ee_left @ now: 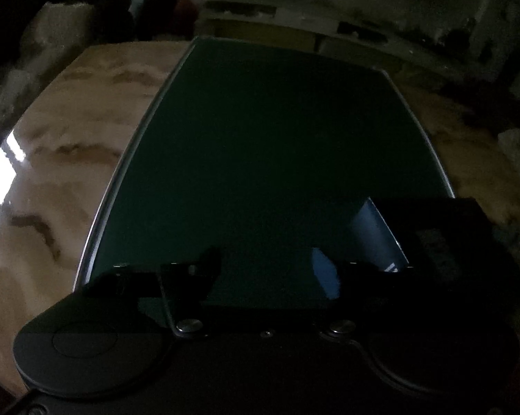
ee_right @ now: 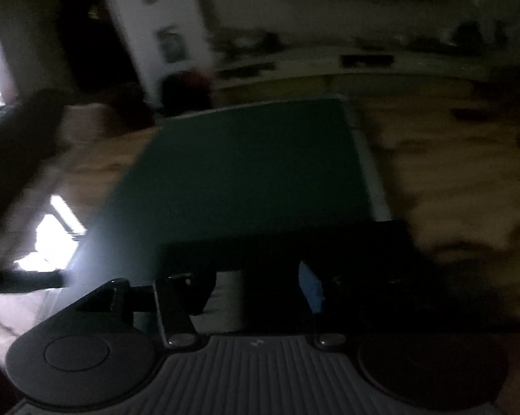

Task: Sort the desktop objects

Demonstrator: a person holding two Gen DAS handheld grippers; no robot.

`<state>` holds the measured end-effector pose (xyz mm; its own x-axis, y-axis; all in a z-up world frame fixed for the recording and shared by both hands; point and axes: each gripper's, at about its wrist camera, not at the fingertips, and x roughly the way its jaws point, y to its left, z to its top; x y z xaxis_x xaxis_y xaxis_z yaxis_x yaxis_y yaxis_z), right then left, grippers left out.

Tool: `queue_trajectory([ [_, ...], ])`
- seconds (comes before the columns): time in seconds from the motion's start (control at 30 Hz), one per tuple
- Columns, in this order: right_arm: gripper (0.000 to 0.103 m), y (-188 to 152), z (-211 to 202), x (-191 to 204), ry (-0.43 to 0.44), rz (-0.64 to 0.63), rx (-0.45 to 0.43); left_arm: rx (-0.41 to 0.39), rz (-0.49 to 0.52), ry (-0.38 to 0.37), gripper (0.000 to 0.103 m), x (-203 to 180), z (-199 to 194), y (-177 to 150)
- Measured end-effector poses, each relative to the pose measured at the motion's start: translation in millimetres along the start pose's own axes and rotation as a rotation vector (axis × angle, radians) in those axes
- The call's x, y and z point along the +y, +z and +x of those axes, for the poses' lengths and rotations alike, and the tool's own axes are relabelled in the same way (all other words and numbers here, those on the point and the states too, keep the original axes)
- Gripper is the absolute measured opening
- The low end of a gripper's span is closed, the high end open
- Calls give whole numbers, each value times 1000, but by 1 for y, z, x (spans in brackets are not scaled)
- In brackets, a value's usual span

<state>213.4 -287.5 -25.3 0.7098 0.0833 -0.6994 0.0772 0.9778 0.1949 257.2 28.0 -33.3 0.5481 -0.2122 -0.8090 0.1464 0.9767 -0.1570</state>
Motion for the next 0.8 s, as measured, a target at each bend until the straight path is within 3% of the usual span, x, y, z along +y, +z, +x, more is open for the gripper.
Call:
queue_trajectory([
  [0.1,68,14,14,-48,-98,32,22,21,-33,-45,68,-7,7,-2],
  [0.17,71,17,21,-80,-105,72,63,37,-46,-77,72,-17,14,-4],
  [0.33,71,25,63,-139,-22,154,198,58,-41,-102,77,-53,30,-1],
  [0.67,69,2,87,-147,140,152,267,113,-36,-123,76,-89,63,-9],
  [0.73,67,6,78,-143,165,154,270,113,-49,-130,64,-92,63,-10],
  [0.8,67,3,76,-137,176,141,272,109,-60,-126,64,-94,63,-10],
])
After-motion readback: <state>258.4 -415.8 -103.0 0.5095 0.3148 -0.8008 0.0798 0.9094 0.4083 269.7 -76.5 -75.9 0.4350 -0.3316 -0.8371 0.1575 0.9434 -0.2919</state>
